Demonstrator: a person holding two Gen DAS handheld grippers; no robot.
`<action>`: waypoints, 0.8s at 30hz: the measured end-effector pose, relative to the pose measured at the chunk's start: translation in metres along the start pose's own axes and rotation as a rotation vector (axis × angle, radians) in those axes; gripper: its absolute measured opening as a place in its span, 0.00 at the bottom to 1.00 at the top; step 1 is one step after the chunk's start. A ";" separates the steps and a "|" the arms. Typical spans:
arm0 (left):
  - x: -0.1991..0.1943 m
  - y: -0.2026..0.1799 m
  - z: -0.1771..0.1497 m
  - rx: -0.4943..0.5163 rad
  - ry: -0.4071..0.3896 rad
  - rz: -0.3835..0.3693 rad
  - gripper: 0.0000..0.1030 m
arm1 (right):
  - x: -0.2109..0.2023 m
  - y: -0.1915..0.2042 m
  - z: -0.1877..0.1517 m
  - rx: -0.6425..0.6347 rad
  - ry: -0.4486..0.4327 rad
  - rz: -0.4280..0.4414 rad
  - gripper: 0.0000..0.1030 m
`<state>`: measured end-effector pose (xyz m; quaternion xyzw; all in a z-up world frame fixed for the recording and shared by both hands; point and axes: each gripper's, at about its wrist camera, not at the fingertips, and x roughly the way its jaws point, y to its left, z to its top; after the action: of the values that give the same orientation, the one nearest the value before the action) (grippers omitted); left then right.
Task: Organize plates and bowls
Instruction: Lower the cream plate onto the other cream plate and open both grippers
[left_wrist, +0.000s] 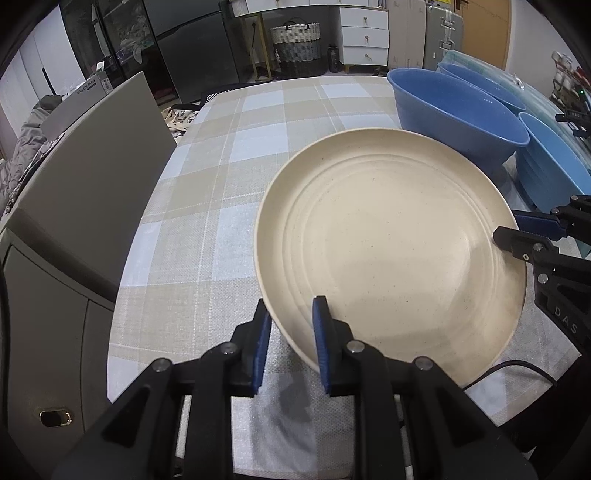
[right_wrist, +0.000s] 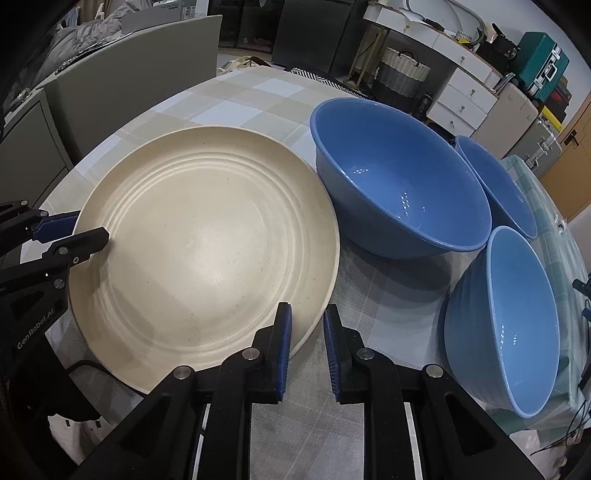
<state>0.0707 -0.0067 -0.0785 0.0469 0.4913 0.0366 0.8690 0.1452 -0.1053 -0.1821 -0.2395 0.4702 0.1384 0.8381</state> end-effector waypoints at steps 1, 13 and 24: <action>0.000 0.000 0.000 0.004 -0.001 0.002 0.19 | 0.001 0.000 0.000 0.003 0.003 0.001 0.17; 0.000 -0.003 -0.001 0.019 0.000 0.011 0.21 | 0.002 0.004 0.000 0.002 0.006 -0.011 0.20; 0.003 0.005 0.000 -0.008 0.019 -0.034 0.38 | 0.003 -0.008 0.002 0.028 0.008 0.045 0.21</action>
<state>0.0722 -0.0014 -0.0808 0.0346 0.5003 0.0240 0.8648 0.1519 -0.1109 -0.1811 -0.2175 0.4809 0.1496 0.8361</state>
